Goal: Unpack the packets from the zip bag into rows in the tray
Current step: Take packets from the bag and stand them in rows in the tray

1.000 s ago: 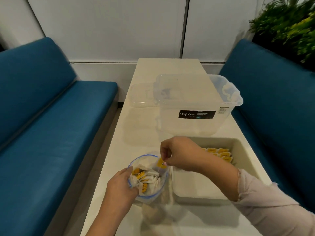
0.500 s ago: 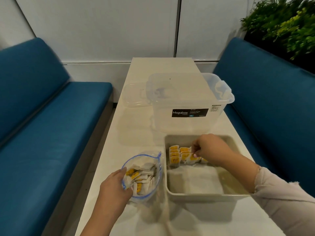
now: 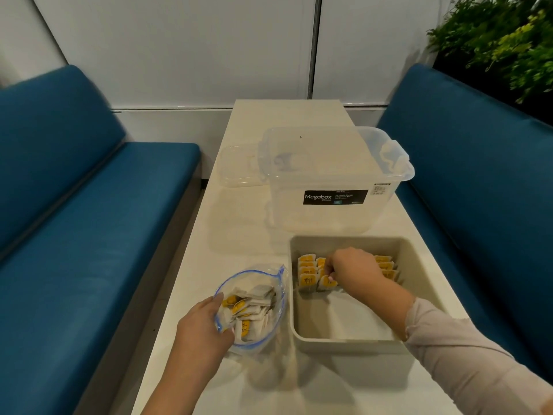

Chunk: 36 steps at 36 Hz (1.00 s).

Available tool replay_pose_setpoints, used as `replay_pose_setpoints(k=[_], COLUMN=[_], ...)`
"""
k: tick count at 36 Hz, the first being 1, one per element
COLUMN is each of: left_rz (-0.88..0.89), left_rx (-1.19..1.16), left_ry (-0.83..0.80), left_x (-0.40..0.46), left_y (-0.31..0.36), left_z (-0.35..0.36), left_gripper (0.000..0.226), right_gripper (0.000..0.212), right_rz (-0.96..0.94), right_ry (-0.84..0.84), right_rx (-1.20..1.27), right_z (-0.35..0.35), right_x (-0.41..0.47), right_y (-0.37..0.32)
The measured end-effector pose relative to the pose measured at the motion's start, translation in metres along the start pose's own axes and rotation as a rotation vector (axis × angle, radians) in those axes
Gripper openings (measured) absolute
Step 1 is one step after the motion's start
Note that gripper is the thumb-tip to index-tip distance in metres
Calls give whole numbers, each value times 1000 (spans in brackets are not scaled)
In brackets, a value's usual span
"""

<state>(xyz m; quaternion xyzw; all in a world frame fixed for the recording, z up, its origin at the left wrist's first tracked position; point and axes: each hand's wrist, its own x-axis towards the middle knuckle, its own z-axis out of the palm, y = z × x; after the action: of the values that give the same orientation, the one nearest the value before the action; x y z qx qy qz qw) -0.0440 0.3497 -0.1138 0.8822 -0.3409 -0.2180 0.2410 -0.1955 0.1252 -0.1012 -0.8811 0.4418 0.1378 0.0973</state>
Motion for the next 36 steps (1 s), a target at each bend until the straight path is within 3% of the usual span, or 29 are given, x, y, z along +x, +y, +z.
replay_pose_setpoints(k=[13,17,25,30,36], left_rz=[7,9,4,13,1], left_rx=[7,-10,-62,-66,-68], left_ry=[-12,-12,-25,-27,-30], left_x=[0,0,0,0,1], left_y=[-1,1,1,1,1], left_z=[-1,-1,-1,-2,-2], left_gripper=[66,66,66,66,64], right_gripper=[22,21,21,23,24], right_rz=[-1,-12,-221,-359,-383], right_ry=[29,121,204,158,45], right_rx=[-7,59,199,-30,-245], right_z=[-2,-10,-21,-2,13], right_x=[0,-6,-31,-30,-20], right_y=[-2,-6,-67,-111,-143])
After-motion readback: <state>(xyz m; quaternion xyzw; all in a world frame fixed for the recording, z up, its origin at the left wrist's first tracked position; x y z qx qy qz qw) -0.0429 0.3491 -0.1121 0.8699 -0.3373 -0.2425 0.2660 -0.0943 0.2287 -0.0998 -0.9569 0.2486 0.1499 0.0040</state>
